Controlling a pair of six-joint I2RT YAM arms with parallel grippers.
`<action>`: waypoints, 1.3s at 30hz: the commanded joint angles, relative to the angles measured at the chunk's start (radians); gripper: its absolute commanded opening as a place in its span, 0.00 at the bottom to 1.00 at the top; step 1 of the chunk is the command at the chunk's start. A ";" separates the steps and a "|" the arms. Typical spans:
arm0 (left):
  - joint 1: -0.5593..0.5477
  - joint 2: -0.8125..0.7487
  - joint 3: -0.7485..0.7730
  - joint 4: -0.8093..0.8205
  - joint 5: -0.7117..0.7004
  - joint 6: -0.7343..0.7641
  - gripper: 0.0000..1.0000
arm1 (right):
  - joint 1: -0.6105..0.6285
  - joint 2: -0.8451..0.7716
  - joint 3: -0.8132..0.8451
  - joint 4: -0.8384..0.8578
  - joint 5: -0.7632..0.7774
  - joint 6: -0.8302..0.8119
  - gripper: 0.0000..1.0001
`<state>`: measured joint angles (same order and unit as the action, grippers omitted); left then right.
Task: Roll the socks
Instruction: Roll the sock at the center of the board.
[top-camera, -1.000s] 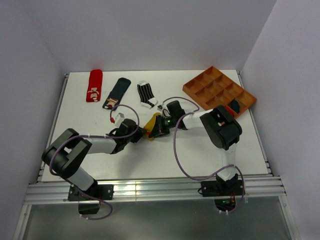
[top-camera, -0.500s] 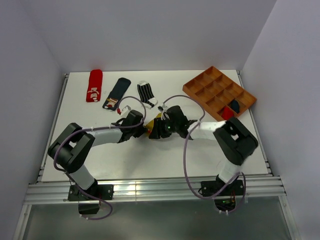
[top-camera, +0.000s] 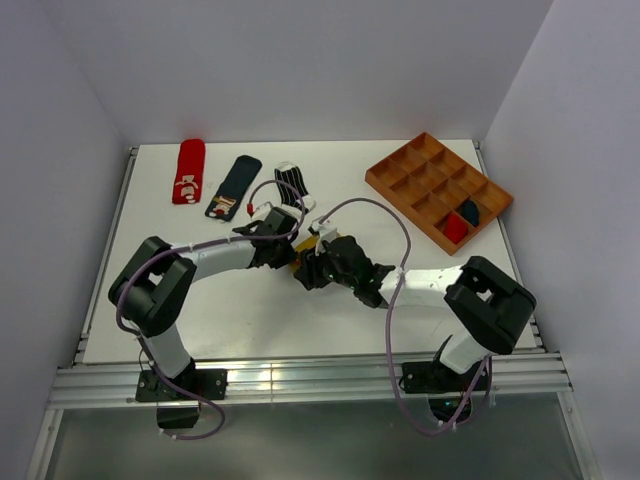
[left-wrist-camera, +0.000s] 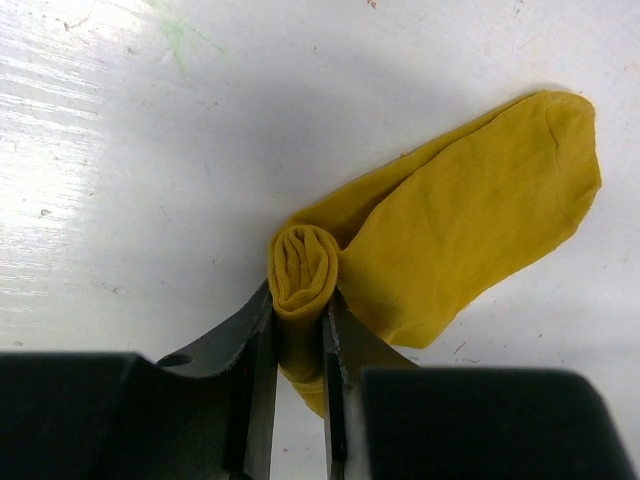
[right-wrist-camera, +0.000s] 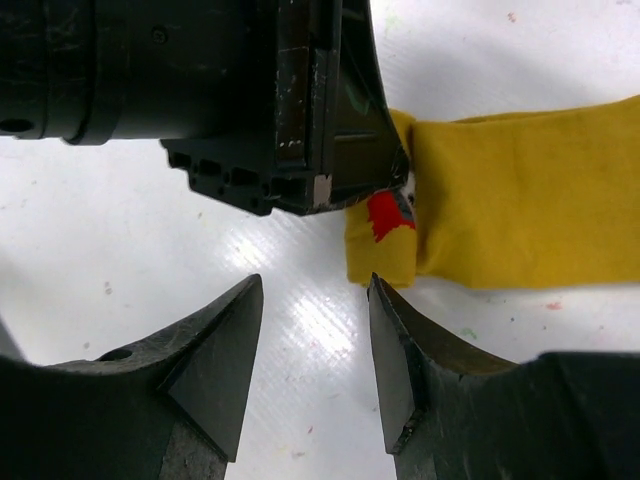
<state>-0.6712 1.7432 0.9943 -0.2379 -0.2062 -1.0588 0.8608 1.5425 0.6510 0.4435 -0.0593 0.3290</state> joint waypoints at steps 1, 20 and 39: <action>-0.011 0.027 0.020 -0.106 0.010 0.046 0.00 | 0.015 0.037 0.035 0.096 0.084 -0.042 0.54; -0.019 0.050 0.049 -0.103 0.091 0.054 0.01 | 0.053 0.241 0.116 0.074 0.136 -0.084 0.53; 0.010 -0.071 0.009 -0.040 0.065 0.020 0.43 | -0.058 0.263 0.225 -0.278 -0.060 -0.016 0.00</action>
<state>-0.6418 1.7504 1.0302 -0.2947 -0.1757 -1.0363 0.8680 1.8046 0.8635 0.3222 0.0273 0.2672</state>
